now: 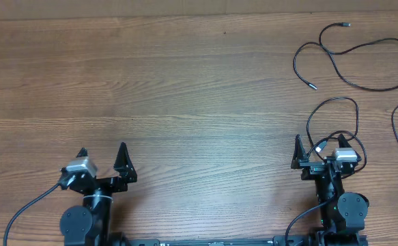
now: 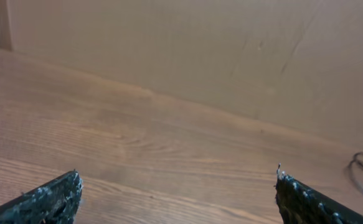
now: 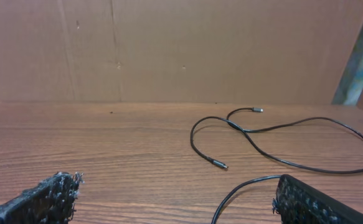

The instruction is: Untangle cables

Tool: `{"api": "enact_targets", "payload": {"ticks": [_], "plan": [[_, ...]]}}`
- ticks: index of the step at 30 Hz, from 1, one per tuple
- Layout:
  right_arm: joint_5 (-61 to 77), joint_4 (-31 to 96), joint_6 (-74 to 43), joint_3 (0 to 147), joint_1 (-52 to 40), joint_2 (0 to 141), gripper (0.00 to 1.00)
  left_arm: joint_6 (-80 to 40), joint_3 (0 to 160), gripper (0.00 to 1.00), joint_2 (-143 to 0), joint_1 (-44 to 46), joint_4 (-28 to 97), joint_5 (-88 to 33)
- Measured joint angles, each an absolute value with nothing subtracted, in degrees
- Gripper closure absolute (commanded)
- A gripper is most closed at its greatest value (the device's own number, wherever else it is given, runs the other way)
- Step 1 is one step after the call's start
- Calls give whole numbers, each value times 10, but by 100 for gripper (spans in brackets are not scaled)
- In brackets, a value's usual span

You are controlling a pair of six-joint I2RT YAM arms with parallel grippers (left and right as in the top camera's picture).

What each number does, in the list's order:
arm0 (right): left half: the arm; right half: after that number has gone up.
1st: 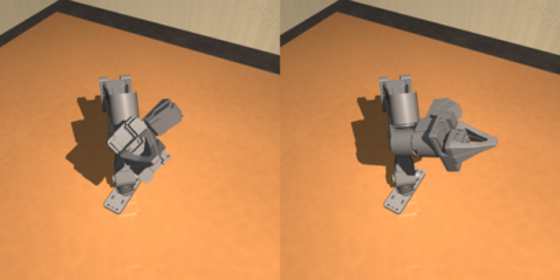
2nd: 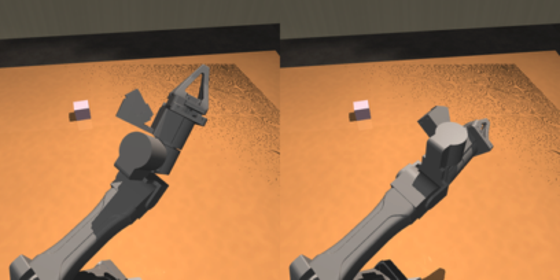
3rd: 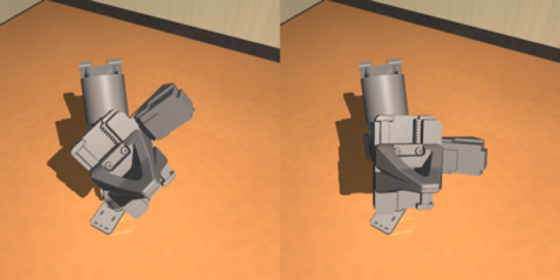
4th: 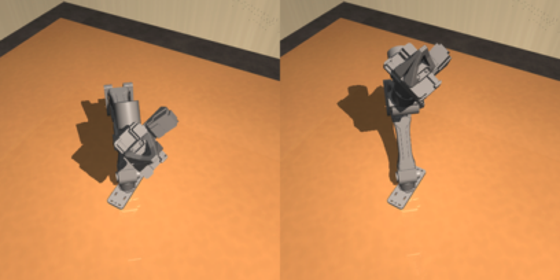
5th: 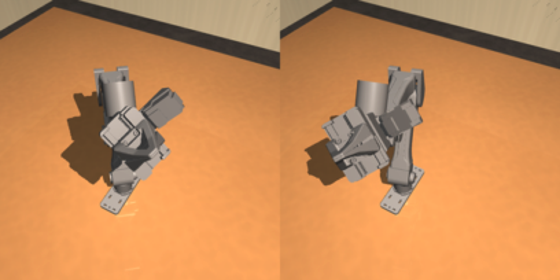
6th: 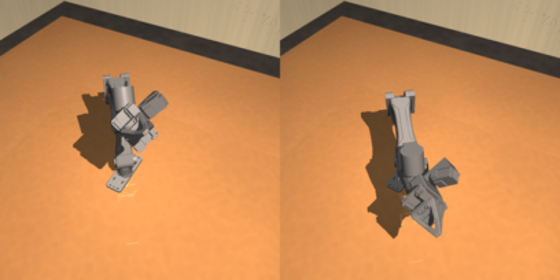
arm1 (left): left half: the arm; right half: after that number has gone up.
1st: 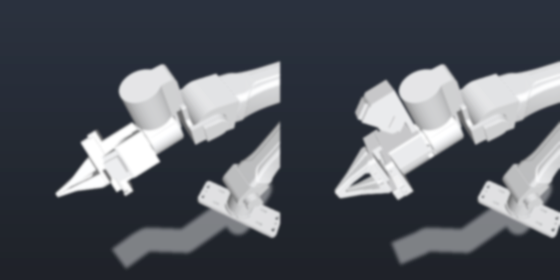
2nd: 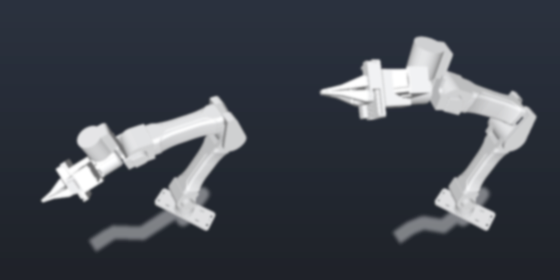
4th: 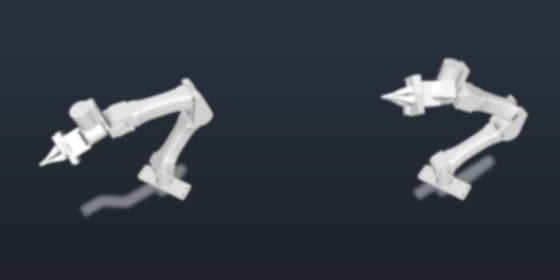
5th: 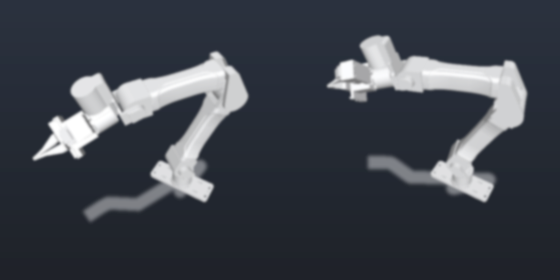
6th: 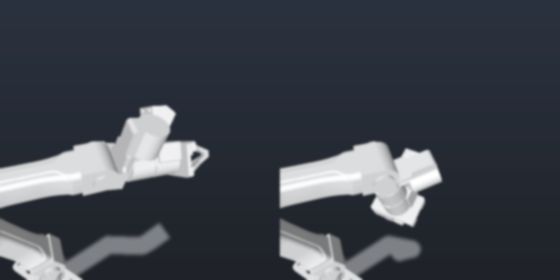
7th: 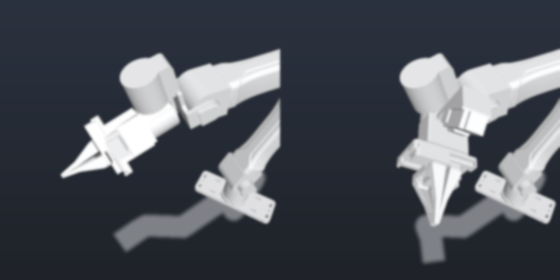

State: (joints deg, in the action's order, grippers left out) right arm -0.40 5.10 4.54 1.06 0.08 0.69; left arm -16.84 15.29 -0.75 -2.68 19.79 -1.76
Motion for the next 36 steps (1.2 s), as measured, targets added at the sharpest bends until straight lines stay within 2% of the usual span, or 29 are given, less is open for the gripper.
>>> {"api": "enact_targets", "payload": {"ticks": [9, 19, 36], "plan": [[-4, 51, 46, 11, 1, 7, 0, -96, 23, 0, -7, -27, 38, -20], [-4, 51, 46, 11, 1, 7, 0, -4, 6, 1, -7, -27, 45, -22], [-4, 51, 46, 11, 1, 7, 0, 2, 6, 1, -7, -55, 44, -22]]}}
